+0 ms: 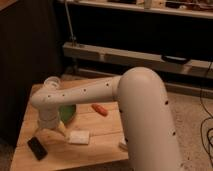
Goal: Place the eraser on the white sponge
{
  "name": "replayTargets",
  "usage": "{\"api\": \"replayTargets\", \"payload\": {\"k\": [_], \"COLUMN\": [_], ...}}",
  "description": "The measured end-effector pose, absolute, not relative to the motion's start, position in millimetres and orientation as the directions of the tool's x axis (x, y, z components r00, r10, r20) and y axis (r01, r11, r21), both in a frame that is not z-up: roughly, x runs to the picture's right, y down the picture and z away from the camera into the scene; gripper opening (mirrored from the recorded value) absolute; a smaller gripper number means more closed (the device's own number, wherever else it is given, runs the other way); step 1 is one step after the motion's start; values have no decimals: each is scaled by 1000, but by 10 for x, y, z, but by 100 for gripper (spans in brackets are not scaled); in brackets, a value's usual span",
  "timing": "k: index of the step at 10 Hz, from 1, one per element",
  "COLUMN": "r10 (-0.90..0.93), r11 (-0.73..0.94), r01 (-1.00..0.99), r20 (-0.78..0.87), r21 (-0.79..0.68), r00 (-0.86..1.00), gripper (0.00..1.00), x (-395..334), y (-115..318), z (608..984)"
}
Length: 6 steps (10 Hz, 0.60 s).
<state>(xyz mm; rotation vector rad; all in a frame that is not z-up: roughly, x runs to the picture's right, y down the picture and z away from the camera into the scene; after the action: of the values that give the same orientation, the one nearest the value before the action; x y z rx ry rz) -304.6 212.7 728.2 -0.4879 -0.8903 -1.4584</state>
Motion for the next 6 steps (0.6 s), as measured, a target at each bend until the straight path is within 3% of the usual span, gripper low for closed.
{"api": "replayTargets", "payload": {"k": [3, 6], "r10": [-641, -561], "r11": [-83, -308], "r01": [894, 749], "r20": [663, 525], "r21": [440, 586], "r00": [-386, -641], "gripper": [83, 83], "x": [-3751, -4348], "y": [1903, 2055], "z": [7406, 7296]}}
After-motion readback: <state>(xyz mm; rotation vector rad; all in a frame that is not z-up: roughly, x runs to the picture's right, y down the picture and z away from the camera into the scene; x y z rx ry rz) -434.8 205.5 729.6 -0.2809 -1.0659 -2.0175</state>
